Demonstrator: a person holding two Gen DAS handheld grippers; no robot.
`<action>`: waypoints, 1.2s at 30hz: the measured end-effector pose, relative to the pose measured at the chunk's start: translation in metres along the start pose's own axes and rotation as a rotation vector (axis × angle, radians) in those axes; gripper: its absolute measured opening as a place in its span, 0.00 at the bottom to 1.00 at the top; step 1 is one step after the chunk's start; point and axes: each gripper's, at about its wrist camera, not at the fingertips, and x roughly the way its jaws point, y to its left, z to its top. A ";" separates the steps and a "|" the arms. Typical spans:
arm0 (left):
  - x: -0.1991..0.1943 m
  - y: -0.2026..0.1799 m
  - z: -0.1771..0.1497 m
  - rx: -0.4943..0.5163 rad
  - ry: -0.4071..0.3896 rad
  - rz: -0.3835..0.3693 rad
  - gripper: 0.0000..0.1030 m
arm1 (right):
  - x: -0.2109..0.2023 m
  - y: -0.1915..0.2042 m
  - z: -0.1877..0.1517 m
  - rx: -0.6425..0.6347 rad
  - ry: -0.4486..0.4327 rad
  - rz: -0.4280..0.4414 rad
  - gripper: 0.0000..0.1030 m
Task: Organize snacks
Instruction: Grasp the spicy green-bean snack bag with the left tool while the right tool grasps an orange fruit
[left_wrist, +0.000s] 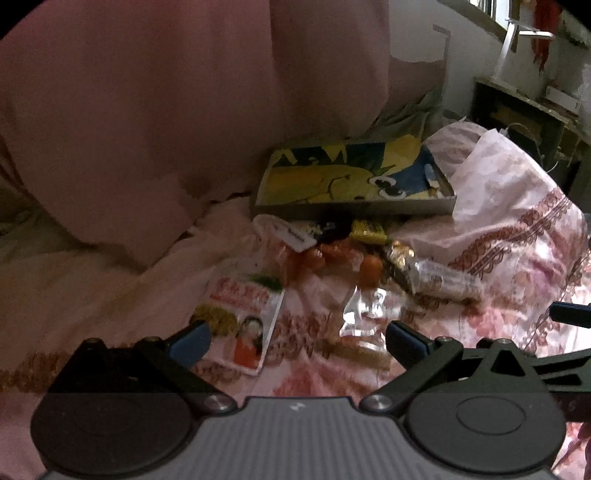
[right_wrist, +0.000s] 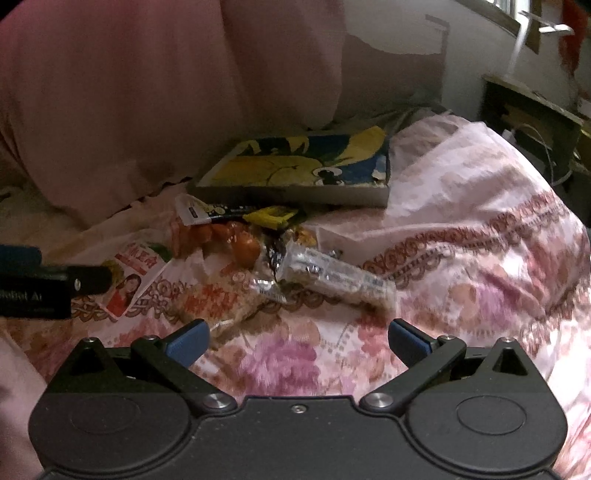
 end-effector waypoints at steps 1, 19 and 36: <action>0.002 0.002 0.006 0.008 -0.004 0.001 1.00 | 0.003 0.001 0.006 -0.017 0.004 0.000 1.00; 0.094 0.086 0.072 0.003 0.114 0.023 1.00 | 0.067 0.048 0.103 -0.153 -0.122 0.267 1.00; 0.172 0.057 0.028 0.136 0.300 0.054 1.00 | 0.126 0.062 0.050 -0.451 -0.125 0.243 0.99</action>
